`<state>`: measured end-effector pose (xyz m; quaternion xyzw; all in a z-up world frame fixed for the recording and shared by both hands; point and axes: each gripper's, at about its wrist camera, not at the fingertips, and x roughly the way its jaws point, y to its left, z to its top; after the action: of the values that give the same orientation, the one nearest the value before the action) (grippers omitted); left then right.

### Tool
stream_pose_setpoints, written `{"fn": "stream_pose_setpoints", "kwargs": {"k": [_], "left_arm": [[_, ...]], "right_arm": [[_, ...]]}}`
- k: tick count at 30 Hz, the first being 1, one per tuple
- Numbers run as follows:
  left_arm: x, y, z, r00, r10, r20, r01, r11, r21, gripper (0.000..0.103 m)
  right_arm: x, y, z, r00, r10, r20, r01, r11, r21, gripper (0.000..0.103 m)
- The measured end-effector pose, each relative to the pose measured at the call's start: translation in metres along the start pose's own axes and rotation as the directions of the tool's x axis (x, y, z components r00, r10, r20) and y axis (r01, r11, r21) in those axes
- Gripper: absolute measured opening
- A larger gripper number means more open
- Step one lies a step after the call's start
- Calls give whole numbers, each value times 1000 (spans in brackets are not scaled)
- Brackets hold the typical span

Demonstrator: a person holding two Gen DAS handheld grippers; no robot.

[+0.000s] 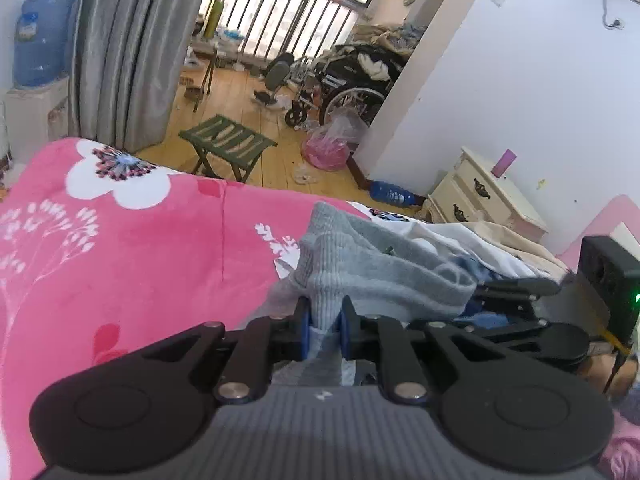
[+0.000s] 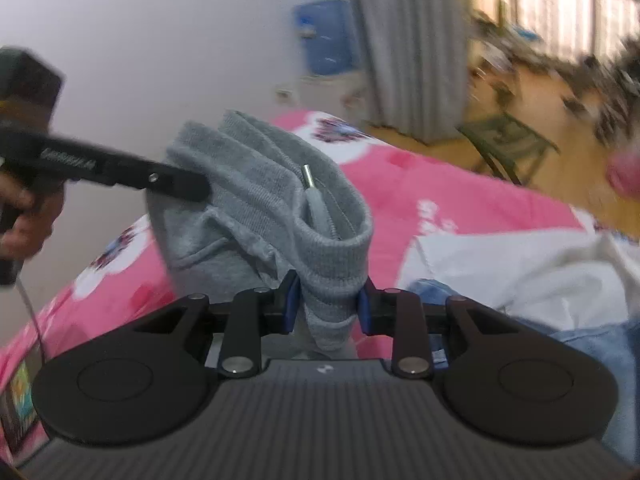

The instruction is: Fold clothes

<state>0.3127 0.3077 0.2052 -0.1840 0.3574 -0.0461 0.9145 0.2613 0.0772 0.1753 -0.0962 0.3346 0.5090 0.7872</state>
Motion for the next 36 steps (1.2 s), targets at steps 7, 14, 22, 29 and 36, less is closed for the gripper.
{"fn": "stream_pose_setpoints", "kwargs": {"k": [7, 14, 22, 29, 36], "left_arm": [[-86, -36, -73, 989, 54, 138, -50, 998, -31, 14], [-164, -82, -178, 958, 114, 263, -103, 993, -55, 14], [-257, -114, -267, 924, 161, 348, -140, 986, -86, 13], [-341, -128, -341, 908, 204, 365, -166, 977, -134, 14], [-405, -136, -414, 902, 252, 351, -223, 967, -123, 14]], "right_arm": [[-63, 52, -26, 990, 96, 103, -75, 979, -189, 27], [-119, 112, -95, 951, 201, 234, -115, 935, -334, 26], [-184, 183, -151, 894, 358, 270, -213, 869, -447, 26], [-218, 250, -181, 826, 498, 263, -305, 788, -535, 26], [-236, 317, -227, 755, 641, 140, -427, 642, -636, 26]]}}
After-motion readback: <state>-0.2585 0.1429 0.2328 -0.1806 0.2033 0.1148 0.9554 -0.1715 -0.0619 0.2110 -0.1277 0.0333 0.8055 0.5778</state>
